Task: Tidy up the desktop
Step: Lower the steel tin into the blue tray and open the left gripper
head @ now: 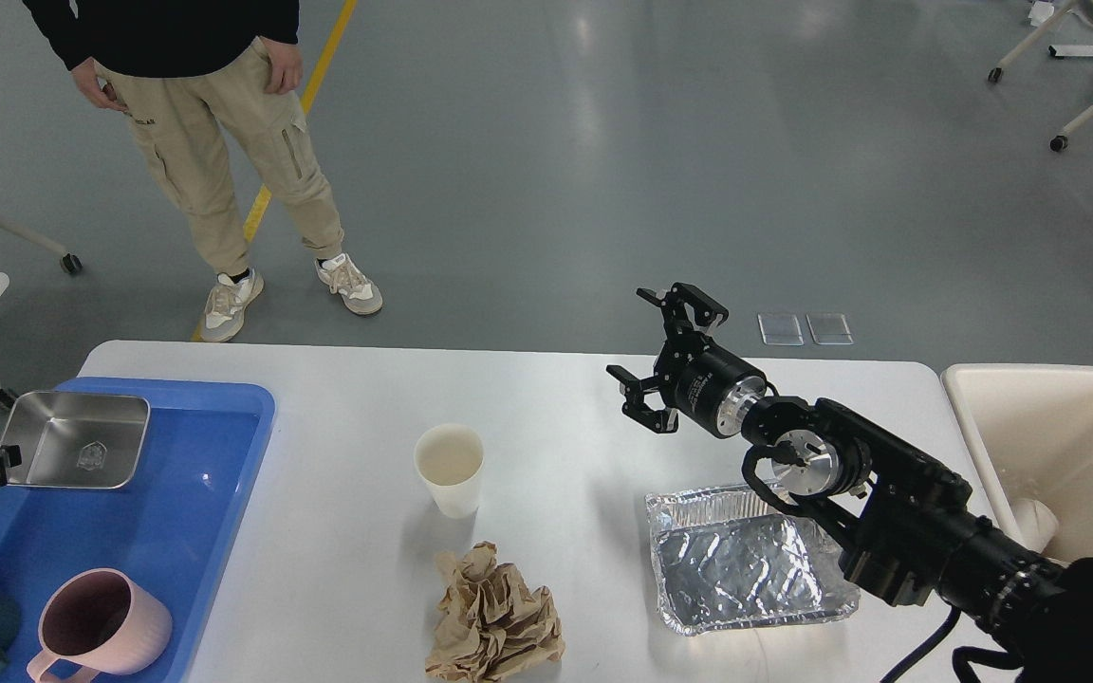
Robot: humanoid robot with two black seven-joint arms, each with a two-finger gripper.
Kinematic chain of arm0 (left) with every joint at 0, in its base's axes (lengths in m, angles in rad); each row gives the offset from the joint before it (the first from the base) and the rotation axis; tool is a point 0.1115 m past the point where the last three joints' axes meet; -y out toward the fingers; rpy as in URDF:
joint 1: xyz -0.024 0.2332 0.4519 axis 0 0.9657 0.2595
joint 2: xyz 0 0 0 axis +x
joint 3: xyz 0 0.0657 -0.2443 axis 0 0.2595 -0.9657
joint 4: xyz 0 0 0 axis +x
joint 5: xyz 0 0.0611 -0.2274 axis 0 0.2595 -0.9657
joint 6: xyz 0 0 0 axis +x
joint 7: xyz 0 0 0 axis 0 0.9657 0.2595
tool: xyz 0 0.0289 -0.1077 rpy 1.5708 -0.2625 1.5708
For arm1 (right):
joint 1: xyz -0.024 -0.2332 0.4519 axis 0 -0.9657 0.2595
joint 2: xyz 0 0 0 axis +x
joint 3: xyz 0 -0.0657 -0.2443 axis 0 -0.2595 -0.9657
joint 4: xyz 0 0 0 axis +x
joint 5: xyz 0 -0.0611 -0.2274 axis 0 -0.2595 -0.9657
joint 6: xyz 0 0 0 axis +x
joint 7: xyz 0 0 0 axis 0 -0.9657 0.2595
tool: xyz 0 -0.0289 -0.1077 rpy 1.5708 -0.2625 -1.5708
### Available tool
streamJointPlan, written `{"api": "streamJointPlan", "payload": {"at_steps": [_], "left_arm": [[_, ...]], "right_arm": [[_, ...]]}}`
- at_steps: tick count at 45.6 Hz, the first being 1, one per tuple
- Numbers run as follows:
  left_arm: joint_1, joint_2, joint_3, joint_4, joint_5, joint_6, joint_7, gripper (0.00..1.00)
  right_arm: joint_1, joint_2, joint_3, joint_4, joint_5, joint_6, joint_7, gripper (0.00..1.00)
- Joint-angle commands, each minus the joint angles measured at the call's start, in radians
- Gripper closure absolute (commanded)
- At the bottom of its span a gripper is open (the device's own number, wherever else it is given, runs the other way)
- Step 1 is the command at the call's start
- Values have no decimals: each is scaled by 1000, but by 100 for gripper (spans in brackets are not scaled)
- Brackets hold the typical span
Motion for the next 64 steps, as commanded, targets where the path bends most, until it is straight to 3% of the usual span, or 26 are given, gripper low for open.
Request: {"api": "streamJointPlan", "payload": {"at_steps": [1, 21, 33, 38, 42, 47, 54, 60, 64], "left_arm": [[1, -38, 4, 2, 2, 2, 0, 95], [24, -100, 58, 39, -27, 47, 0, 94], [55, -127, 58, 37, -52, 54, -6, 87], [56, -133, 55, 37, -55, 54, -6, 80], [55, -137, 55, 37, -86, 53, -5, 62], [45, -135, 50, 37, -124, 41, -3, 49], [39, -137, 41, 34, -210, 27, -2, 18], [-8, -138, 41, 23, -308, -61, 8, 15], [-65, -153, 39, 19, -362, -148, 44, 14]], "right_arm": [[0, 0, 0, -2, 1, 0, 0, 0], [-6, 0, 2, -2, 0, 0, 2, 0], [-6, 3, -1, -2, -2, 0, 0, 0], [-8, 3, -3, -2, -2, -1, 0, 0], [-11, 3, -3, -2, -3, -1, 1, 0], [-15, 3, -3, -2, -14, -1, 2, 0], [-15, 3, -3, -2, -16, -2, 0, 0], [-15, 3, -3, -2, -17, -5, 2, 0], [-14, 2, -3, 0, -16, -6, 0, 0]]}}
